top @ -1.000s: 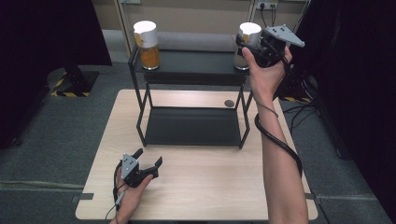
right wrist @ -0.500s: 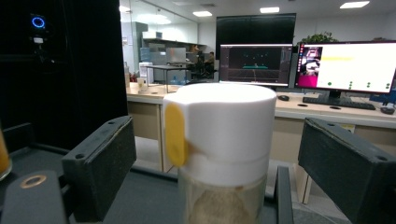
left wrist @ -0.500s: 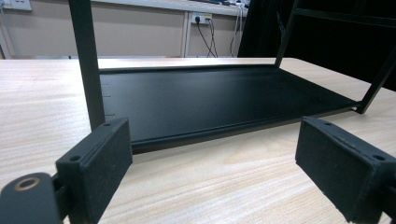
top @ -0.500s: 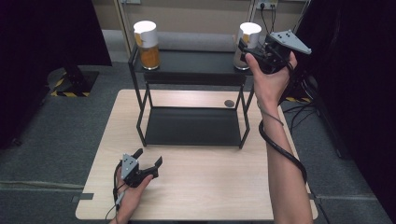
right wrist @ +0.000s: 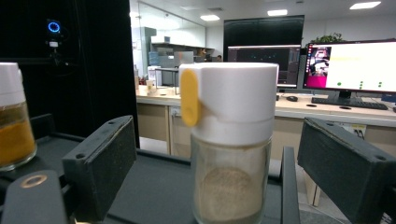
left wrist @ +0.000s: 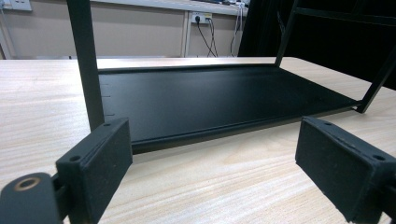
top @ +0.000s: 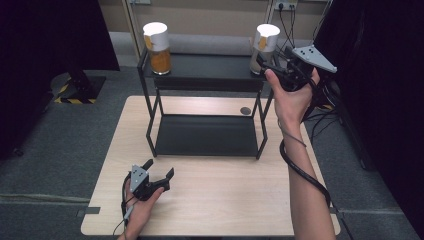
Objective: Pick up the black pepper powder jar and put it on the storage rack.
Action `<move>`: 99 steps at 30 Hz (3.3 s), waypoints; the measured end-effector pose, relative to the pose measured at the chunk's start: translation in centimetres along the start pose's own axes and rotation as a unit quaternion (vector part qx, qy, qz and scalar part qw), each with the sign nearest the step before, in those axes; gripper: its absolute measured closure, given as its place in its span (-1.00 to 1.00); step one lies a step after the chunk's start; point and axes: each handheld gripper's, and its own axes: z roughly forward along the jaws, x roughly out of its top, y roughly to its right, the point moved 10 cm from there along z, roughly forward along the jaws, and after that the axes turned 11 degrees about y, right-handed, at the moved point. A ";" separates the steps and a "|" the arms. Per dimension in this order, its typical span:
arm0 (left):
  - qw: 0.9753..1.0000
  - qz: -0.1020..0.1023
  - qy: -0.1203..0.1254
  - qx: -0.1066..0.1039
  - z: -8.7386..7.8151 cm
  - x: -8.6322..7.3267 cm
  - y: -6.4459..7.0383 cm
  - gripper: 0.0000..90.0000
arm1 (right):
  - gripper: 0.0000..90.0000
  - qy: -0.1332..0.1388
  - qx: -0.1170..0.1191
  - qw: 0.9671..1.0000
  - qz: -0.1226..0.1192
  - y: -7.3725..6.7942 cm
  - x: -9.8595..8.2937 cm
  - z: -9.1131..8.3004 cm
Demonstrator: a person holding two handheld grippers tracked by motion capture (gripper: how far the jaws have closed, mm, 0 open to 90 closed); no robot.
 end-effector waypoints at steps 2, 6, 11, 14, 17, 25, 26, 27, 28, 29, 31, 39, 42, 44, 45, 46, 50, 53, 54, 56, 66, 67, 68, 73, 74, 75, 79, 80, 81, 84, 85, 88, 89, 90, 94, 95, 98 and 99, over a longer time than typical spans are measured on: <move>1.000 0.000 0.000 0.000 0.0 0.0 0.0 -0.77 | -0.75 -0.001 -0.001 1.000 -0.003 -0.1 -0.1 -0.2; 1.000 0.001 0.000 0.000 0.0 0.0 0.0 -0.77 | -0.76 -0.001 -0.004 1.000 -0.001 0.0 -0.5 -0.6; 1.000 0.001 0.000 0.000 0.0 0.0 0.0 -0.77 | -0.77 0.004 -0.004 1.000 0.003 0.0 -0.9 -1.3; 1.000 0.001 0.000 0.001 0.0 0.0 0.0 -0.77 | -0.77 0.006 -0.004 1.000 0.003 0.0 -1.0 -1.7; 1.000 0.002 0.000 0.001 0.0 0.0 0.1 -0.77 | -0.77 0.008 -0.002 1.000 0.002 0.0 -1.1 -2.2; 1.000 0.001 0.001 0.000 0.0 0.0 0.0 -0.77 | -0.77 0.003 0.005 1.000 0.001 -0.4 -1.4 -3.1; 1.000 0.001 0.001 0.000 0.0 0.0 0.0 -0.77 | -0.77 0.003 0.006 1.000 0.000 -0.4 -1.5 -3.2; 1.000 0.001 0.001 0.000 0.0 0.0 0.0 -0.77 | -0.77 0.002 0.006 1.000 0.001 -0.5 -1.6 -3.4; 1.000 0.001 0.001 0.000 0.0 0.0 0.0 -0.77 | -0.78 0.001 0.007 1.000 0.001 -0.5 -1.7 -3.5; 1.000 0.001 0.001 0.000 0.0 0.0 0.0 -0.77 | -0.78 0.001 0.007 1.000 0.002 -0.5 -1.8 -3.6; 1.000 0.001 0.001 0.000 0.0 0.0 0.0 -0.77 | -0.78 0.000 0.008 1.000 0.004 -0.5 -2.1 -3.9; 1.000 0.001 0.002 0.001 -0.1 0.0 0.1 -0.77 | -0.78 -0.010 0.017 1.000 0.005 -1.0 -3.2 -5.6; 1.000 0.002 0.002 0.001 0.0 0.0 0.1 -0.77 | -0.78 -0.019 0.022 1.000 0.011 -1.2 -4.1 -6.4; 1.000 0.002 0.002 0.001 0.0 0.0 0.1 -0.77 | -0.78 -0.023 0.024 0.999 0.011 -1.3 -4.7 -6.9; 1.000 0.002 0.002 0.001 -0.1 0.0 0.1 -0.77 | -0.78 -0.025 0.025 0.999 0.010 -1.4 -5.0 -7.2; 1.000 0.002 0.002 0.001 -0.1 0.0 0.1 -0.77 | -0.78 -0.027 0.026 0.999 0.010 -1.4 -5.4 -7.5; 1.000 0.001 0.003 0.001 0.0 0.0 0.1 -0.77 | -0.78 -0.034 0.031 0.999 0.011 -1.5 -6.7 -8.6; 1.000 0.002 0.003 0.002 0.0 0.0 0.1 -0.77 | -0.79 -0.042 0.035 0.998 0.012 -1.5 -7.6 -9.2; 1.000 0.002 0.003 0.002 0.0 0.0 0.1 -0.77 | -0.79 -0.044 0.036 0.998 0.012 -1.5 -7.9 -9.5; 1.000 0.002 0.002 0.002 -0.1 0.0 0.1 -0.77 | -0.79 -0.049 0.039 0.998 0.013 -1.5 -8.6 -9.9; 1.000 0.003 0.002 0.002 -0.1 0.0 0.1 -0.77 | -0.79 -0.071 0.046 0.996 0.023 -1.8 -11.4 -11.8; 1.000 0.003 0.002 0.002 -0.1 0.0 0.1 -0.77 | -0.79 -0.074 0.048 0.996 0.028 -1.8 -11.7 -12.1; 1.000 0.004 0.002 0.002 -0.1 0.0 0.1 -0.77 | -0.79 -0.074 0.049 0.995 0.033 -1.9 -12.0 -12.3; 1.000 0.004 0.004 0.002 -0.1 0.0 0.1 -0.77 | -0.79 -0.078 0.050 0.995 0.039 -2.0 -13.2 -12.9; 1.000 0.004 0.003 0.002 -0.1 0.0 0.1 -0.77 | -0.79 -0.079 0.050 0.995 0.041 -2.1 -13.5 -13.1; 1.000 0.003 0.003 0.002 -0.1 0.0 0.1 -0.77 | -0.79 -0.080 0.050 0.995 0.042 -2.1 -13.7 -13.2; 1.000 0.003 0.004 0.002 -0.1 0.0 0.1 -0.77 | -0.79 -0.082 0.056 0.994 0.053 -2.1 -14.7 -13.7; 1.000 0.003 0.003 0.002 -0.1 0.0 0.1 -0.77 | -0.79 -0.082 0.057 0.993 0.056 -2.1 -15.0 -13.9; 1.000 0.003 0.003 0.002 -0.1 0.0 0.1 -0.77 | -0.79 -0.083 0.057 0.993 0.057 -2.2 -15.2 -14.0; 1.000 0.003 0.003 0.002 -0.1 0.0 0.1 -0.77 | -0.79 -0.092 0.057 0.992 0.061 -2.2 -16.2 -14.4; 1.000 0.003 0.003 0.002 -0.1 0.0 0.1 -0.77 | -0.79 -0.096 0.055 0.992 0.064 -2.2 -16.5 -14.6; 1.000 0.002 0.003 0.002 -0.1 0.0 0.0 -0.77 | -0.79 -0.106 0.054 0.991 0.069 -2.1 -17.3 -15.0; 1.000 0.002 0.003 0.002 -0.1 0.0 0.0 -0.77 | -0.79 -0.110 0.053 0.990 0.070 -2.2 -17.7 -15.2; 1.000 0.002 0.002 0.002 -0.1 0.0 0.0 -0.77 | -0.79 -0.117 0.054 0.989 0.072 -2.2 -18.1 -15.4; 1.000 0.004 0.003 0.002 -0.1 0.0 0.1 -0.77 | -0.79 -0.127 0.053 0.988 0.076 -2.4 -19.6 -16.2; 1.000 0.004 0.003 0.002 -0.1 0.0 0.1 -0.77 | -0.79 -0.128 0.052 0.987 0.077 -2.4 -19.9 -16.4; 1.000 0.003 0.003 0.002 -0.1 0.0 0.1 -0.77 | -0.79 -0.130 0.053 0.987 0.079 -2.5 -20.8 -16.9; 1.000 0.003 0.003 0.002 -0.1 0.0 0.1 -0.77 | -0.79 -0.132 0.055 0.987 0.078 -2.6 -21.0 -17.0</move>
